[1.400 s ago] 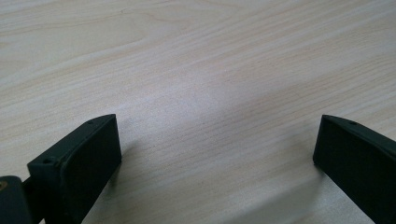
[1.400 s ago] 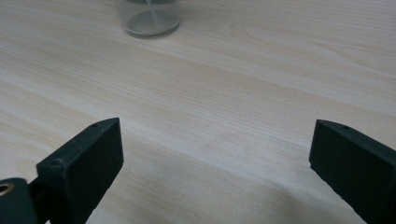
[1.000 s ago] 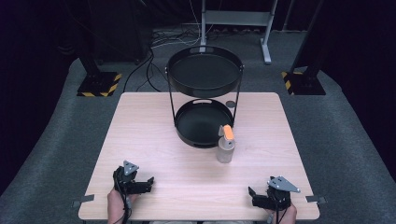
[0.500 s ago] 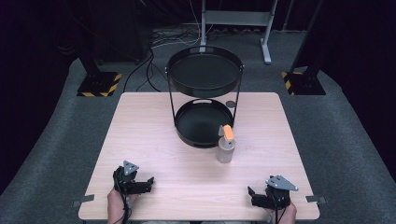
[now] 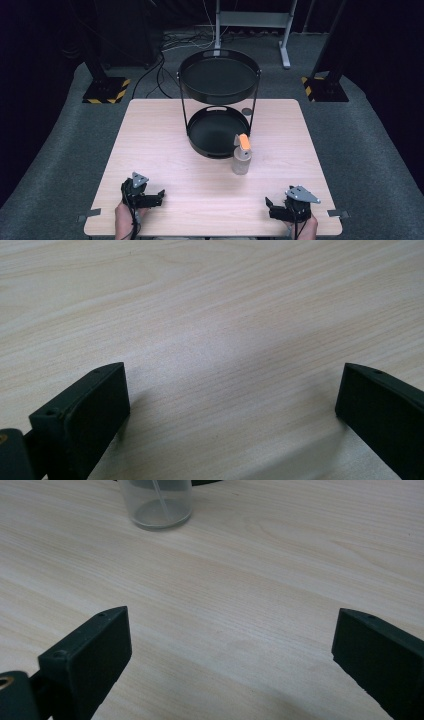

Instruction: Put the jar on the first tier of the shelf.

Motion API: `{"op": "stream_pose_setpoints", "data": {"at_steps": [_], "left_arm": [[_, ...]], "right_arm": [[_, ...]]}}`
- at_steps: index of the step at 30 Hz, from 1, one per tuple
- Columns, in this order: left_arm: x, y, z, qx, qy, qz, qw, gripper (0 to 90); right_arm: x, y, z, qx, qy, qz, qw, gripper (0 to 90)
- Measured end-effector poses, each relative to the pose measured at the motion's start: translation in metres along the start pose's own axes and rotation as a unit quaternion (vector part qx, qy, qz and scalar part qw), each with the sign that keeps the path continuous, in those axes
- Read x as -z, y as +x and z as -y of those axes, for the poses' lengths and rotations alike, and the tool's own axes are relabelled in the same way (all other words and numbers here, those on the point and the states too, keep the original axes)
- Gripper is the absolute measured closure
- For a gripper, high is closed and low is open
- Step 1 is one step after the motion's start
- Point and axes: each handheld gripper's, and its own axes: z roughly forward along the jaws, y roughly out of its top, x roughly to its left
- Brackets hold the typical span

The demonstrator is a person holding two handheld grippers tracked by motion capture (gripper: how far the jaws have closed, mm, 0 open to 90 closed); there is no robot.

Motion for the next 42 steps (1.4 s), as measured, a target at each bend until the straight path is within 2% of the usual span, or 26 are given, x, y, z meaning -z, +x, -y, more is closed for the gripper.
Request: {"op": "stream_pose_setpoints", "data": {"at_steps": [10,20,36,42], "left_arm": [[0.0,0.0,0.0,-0.001,0.001,-0.001,1.0,0.5],[0.0,0.0,0.0,0.0,0.0,-0.001,1.0,0.6],[0.0,0.0,0.0,-0.001,0.0,0.0,1.0,0.8],[0.0,0.0,0.0,-0.001,0.0,0.0,1.0,0.9]], "right_arm": [[-0.005,0.003,-0.008,0.004,-0.004,-0.01,0.9999,1.8],[-0.01,0.005,-0.014,0.002,-0.02,-0.008,0.9998,1.8],[-0.015,0.003,-0.021,0.001,-0.022,-0.009,0.9997,1.7],[-0.02,0.005,-0.029,0.002,-0.033,-0.015,0.9993,1.7]]}}
